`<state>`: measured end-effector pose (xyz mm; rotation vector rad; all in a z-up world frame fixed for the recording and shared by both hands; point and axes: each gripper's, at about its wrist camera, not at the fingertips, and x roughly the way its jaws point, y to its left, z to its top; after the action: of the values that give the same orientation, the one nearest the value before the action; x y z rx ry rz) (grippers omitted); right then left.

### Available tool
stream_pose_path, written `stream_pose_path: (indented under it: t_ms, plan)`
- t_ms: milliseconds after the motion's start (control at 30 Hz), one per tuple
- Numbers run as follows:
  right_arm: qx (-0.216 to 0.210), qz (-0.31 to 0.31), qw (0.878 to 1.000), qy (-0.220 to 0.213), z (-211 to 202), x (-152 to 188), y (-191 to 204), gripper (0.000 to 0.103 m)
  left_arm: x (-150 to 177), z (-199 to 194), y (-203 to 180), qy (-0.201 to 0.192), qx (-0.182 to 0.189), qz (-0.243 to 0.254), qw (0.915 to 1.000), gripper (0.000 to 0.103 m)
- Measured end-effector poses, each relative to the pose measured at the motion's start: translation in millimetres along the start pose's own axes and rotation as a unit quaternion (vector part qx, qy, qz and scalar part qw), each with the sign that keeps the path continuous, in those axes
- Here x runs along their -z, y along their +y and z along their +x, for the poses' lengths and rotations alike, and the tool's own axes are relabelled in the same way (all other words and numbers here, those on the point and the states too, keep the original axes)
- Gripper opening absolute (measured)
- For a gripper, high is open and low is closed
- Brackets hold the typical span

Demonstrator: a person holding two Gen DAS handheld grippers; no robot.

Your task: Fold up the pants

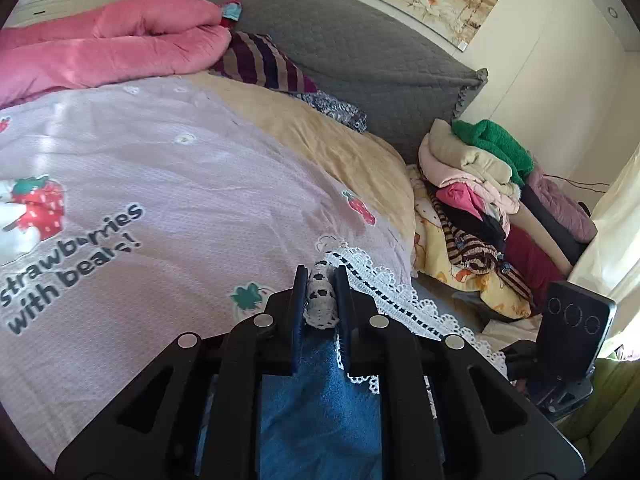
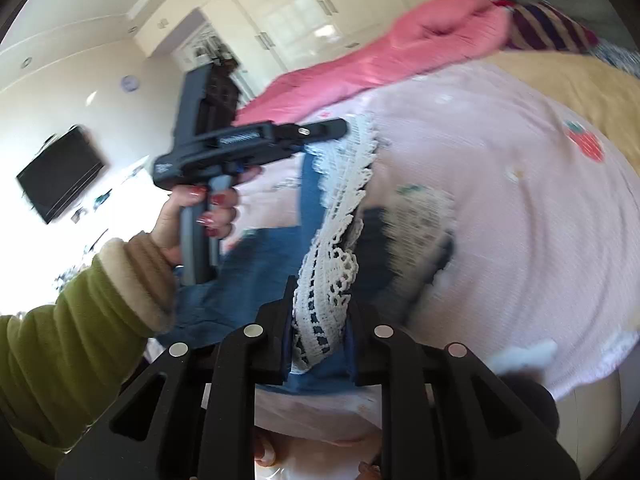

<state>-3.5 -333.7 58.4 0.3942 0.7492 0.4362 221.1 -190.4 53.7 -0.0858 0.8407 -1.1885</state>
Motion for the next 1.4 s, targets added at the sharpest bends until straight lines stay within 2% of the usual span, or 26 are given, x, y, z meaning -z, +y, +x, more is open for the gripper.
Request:
stream_pose_path:
  t_ms: [200,333,500,600,733,800,967,1067,1100,1133,1200,1233,1267,1333,1400]
  plan:
    - [-0.009,-0.021,0.999,0.026,25,-2,24,0.018,15,-35,15,-0.019,-0.005,-0.015,0.9997,0.007]
    - [-0.011,-0.021,0.999,0.03,26,-3,29,0.018,16,-51,23,-0.03,-0.007,-0.027,0.9991,0.007]
    - [-0.006,-0.018,0.999,0.03,24,1,34,0.018,13,-46,16,-0.036,0.0,-0.021,0.9991,0.007]
    - [-0.01,-0.05,0.998,0.033,32,-1,50,0.018,18,-54,17,-0.045,0.006,-0.023,0.9987,0.007]
    - [-0.013,-0.119,0.991,0.054,64,3,87,0.018,38,-77,37,-0.05,-0.016,-0.05,0.9974,0.007]
    - [-0.02,-0.147,0.985,0.084,92,11,106,0.018,48,-90,48,-0.05,-0.029,-0.065,0.9962,0.007]
    - [-0.002,-0.22,0.966,0.135,146,44,143,0.02,80,-119,71,-0.039,-0.063,-0.097,0.9925,0.007]
    - [0.029,-0.27,0.953,0.131,160,59,163,0.024,95,-135,78,-0.037,-0.076,-0.11,0.9902,0.007]
    - [0.038,-0.289,0.948,0.129,162,64,169,0.034,97,-138,77,-0.035,-0.076,-0.11,0.9904,0.007]
    - [0.037,-0.304,0.943,0.129,164,68,175,0.053,98,-139,71,-0.029,-0.079,-0.098,0.9916,0.007]
    - [0.034,-0.336,0.933,0.126,164,81,187,0.067,95,-135,59,-0.007,-0.082,-0.074,0.9938,0.02]
    - [0.028,-0.349,0.928,0.127,162,87,191,0.068,95,-131,55,0.002,-0.079,-0.068,0.9945,0.04]
    - [0.021,-0.357,0.925,0.129,159,92,192,0.068,92,-127,47,0.013,-0.075,-0.055,0.9956,0.051]
    - [0.0,-0.356,0.926,0.129,148,96,185,0.069,87,-120,30,0.026,-0.076,-0.025,0.9964,0.051]
    - [-0.02,-0.328,0.935,0.134,132,93,172,0.072,82,-112,16,0.04,-0.088,-0.001,0.9953,0.052]
